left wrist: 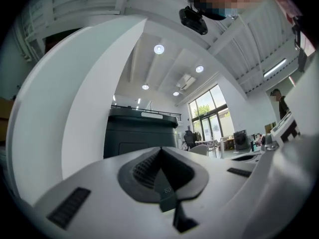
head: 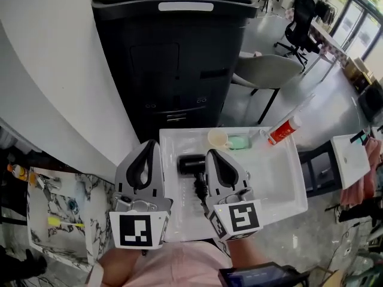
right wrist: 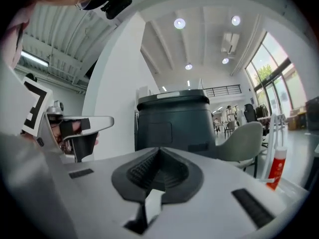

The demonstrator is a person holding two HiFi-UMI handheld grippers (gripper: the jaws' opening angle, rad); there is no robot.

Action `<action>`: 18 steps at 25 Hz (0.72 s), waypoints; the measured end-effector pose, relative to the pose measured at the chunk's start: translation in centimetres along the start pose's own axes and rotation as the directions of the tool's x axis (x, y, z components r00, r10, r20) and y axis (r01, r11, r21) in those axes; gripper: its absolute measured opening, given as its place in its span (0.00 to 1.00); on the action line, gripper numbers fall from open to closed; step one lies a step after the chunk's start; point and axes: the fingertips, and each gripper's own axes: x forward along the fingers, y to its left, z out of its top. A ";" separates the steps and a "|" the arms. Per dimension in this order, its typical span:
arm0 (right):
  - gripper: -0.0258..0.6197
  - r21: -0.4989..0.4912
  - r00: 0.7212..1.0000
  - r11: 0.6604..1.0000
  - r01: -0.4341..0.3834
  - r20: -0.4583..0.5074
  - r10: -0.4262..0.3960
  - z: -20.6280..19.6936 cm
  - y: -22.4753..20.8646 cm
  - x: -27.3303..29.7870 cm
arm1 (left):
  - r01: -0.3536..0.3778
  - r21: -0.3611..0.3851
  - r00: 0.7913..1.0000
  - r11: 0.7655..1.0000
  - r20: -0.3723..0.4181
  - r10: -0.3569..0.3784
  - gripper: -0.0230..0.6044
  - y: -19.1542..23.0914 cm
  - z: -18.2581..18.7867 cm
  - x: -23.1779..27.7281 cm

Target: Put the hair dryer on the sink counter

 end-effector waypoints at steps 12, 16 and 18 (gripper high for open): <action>0.04 -0.065 0.997 0.997 0.046 0.067 -0.042 2.7 0.6 -2.2 | 0.037 -0.017 0.999 0.999 0.019 -0.037 0.05 -1.6 1.0 -1.1; 0.04 -0.054 0.997 0.998 0.038 0.069 -0.034 2.9 0.7 -2.5 | 0.022 -0.067 1.000 0.998 0.012 -0.021 0.05 -1.8 1.1 -1.3; 0.04 -0.052 0.998 0.998 0.032 0.061 -0.029 2.7 0.8 -2.5 | 0.020 -0.065 1.000 0.998 0.014 -0.019 0.05 -1.8 1.2 -1.4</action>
